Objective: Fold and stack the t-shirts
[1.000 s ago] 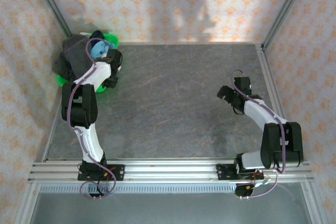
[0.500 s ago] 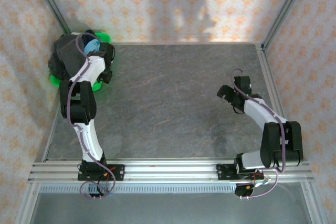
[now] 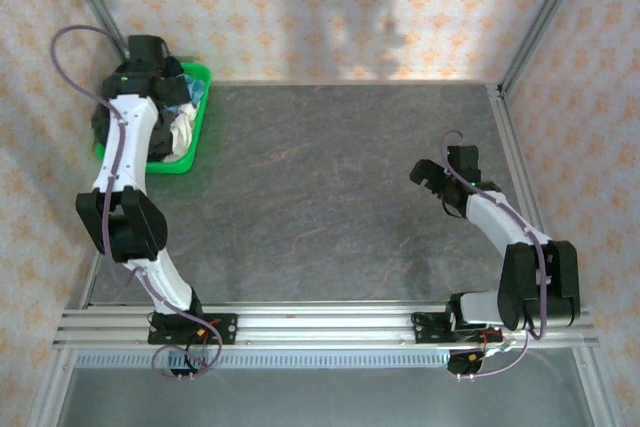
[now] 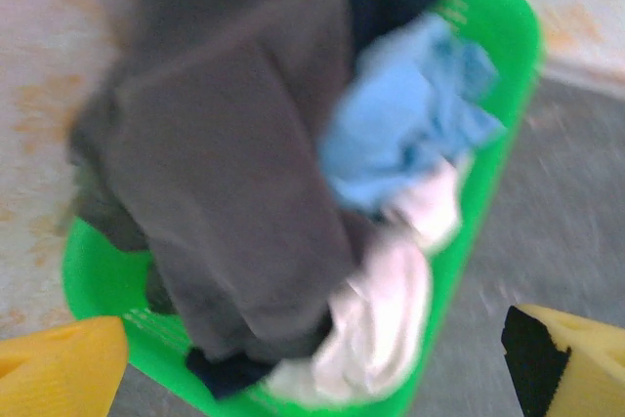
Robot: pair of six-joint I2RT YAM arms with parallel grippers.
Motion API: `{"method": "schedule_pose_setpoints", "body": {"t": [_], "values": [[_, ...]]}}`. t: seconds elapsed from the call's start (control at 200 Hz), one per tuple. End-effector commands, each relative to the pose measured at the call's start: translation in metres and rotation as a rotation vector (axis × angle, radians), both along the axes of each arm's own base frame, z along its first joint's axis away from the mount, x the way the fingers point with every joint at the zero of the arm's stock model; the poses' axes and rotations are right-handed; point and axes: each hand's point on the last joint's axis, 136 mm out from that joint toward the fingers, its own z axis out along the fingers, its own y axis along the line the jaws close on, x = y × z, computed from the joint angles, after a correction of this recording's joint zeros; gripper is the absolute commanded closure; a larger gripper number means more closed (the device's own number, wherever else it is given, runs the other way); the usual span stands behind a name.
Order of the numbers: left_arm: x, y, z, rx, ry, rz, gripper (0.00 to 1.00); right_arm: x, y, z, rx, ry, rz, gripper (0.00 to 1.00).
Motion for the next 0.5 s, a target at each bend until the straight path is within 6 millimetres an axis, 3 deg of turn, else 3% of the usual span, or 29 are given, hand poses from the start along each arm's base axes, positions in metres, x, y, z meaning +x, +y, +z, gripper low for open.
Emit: {"method": "schedule_pose_setpoints", "body": {"t": [0.0,0.17,0.255,0.29,0.37,0.495], "values": [[-0.006,0.037,-0.051,-0.134,0.114,0.193,0.0,-0.001,0.005,0.002,0.001,-0.027,0.036,0.0],[0.026,0.048,-0.067,-0.26,0.075,0.205,0.12,-0.003,0.009,0.006,0.011,-0.038,0.056,0.0],[0.031,0.047,-0.073,-0.274,0.091,0.202,0.21,-0.006,0.009,0.007,0.013,-0.054,0.06,0.0],[0.03,0.047,-0.075,-0.277,0.099,0.207,0.27,-0.007,0.009,0.007,0.016,-0.06,0.059,0.0],[0.027,0.047,-0.073,-0.28,0.096,0.215,0.56,-0.008,0.01,0.01,0.018,-0.067,0.063,0.0],[0.025,0.042,-0.055,-0.284,0.041,0.194,0.79,-0.009,0.011,0.012,0.024,-0.073,0.064,0.0]]}}
